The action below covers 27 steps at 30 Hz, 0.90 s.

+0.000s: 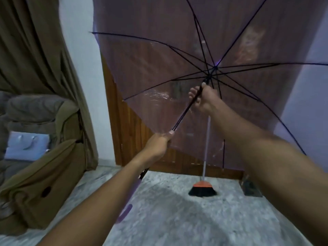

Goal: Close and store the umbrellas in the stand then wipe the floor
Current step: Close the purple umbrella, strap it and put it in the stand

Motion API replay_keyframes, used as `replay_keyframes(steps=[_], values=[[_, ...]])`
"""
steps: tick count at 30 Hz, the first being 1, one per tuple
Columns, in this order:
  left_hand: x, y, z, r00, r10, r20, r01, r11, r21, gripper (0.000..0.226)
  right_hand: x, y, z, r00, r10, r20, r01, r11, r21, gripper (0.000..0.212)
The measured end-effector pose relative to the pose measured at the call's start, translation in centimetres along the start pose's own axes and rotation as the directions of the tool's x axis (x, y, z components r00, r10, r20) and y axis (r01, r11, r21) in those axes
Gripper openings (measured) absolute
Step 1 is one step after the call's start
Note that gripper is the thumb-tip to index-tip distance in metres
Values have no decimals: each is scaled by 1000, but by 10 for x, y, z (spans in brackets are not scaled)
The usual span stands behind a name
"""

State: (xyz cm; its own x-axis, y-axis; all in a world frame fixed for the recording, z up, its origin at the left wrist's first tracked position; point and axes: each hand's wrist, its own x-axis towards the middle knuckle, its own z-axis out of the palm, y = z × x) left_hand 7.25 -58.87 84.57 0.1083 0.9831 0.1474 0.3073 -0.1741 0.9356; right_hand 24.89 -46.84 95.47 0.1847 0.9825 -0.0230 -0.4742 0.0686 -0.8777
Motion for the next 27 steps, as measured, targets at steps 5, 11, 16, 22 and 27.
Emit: replay_keyframes(steps=[5,11,16,22,27], values=[[-2,28,59,986,113,126,-105,992,-67,48,32,-72,-61,997,-56,-54,58,997,46,41],[7,50,129,988,106,114,-97,992,-77,60,39,-103,-120,989,-88,-120,101,990,103,35],[27,62,185,995,53,81,-48,997,-54,45,4,-66,-150,1000,3,-16,-1,989,148,32],[47,64,231,997,4,79,-1,999,-39,53,-9,-7,-202,946,268,183,-306,925,226,48],[44,68,268,986,-67,150,83,992,-97,50,-8,-14,-230,984,181,7,-180,971,157,49]])
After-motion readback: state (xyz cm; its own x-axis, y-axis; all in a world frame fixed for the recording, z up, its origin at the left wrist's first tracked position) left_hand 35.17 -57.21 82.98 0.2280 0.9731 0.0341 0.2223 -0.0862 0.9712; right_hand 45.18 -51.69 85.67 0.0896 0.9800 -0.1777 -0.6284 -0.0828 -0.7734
